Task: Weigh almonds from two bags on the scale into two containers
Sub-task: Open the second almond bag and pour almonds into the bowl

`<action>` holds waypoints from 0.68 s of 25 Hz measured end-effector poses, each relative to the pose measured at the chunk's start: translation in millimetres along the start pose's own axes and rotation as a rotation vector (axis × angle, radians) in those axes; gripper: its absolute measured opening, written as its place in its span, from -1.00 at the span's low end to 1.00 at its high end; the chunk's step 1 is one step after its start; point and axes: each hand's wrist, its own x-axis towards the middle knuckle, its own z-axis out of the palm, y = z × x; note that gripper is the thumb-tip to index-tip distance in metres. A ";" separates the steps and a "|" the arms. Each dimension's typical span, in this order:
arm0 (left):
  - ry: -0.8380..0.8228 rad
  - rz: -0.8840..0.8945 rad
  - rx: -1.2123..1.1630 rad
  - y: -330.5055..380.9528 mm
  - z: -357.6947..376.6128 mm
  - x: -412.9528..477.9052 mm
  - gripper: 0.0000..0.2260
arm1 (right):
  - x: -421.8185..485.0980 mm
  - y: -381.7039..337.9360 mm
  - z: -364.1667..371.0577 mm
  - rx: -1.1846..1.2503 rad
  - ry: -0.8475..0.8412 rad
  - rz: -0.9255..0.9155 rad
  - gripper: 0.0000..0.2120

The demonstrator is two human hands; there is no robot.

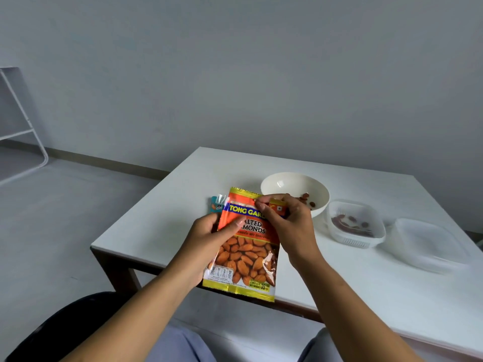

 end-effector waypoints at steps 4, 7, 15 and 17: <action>0.159 0.049 -0.067 3.3 0.1 6.3 -0.80 | -4.8 0.2 5.2 -0.038 -0.094 -0.022 -0.95; 0.225 0.091 -0.082 -2.0 1.2 7.9 -0.83 | -5.0 1.0 6.7 -0.010 -0.137 -0.044 -0.87; 0.287 0.112 -0.083 -11.7 -1.8 3.2 -0.77 | -9.0 8.6 16.3 -0.001 -0.074 0.056 -0.68; 0.314 0.073 -0.105 -14.8 -8.4 1.3 -0.75 | -7.9 10.1 16.3 -0.042 -0.088 0.051 -0.73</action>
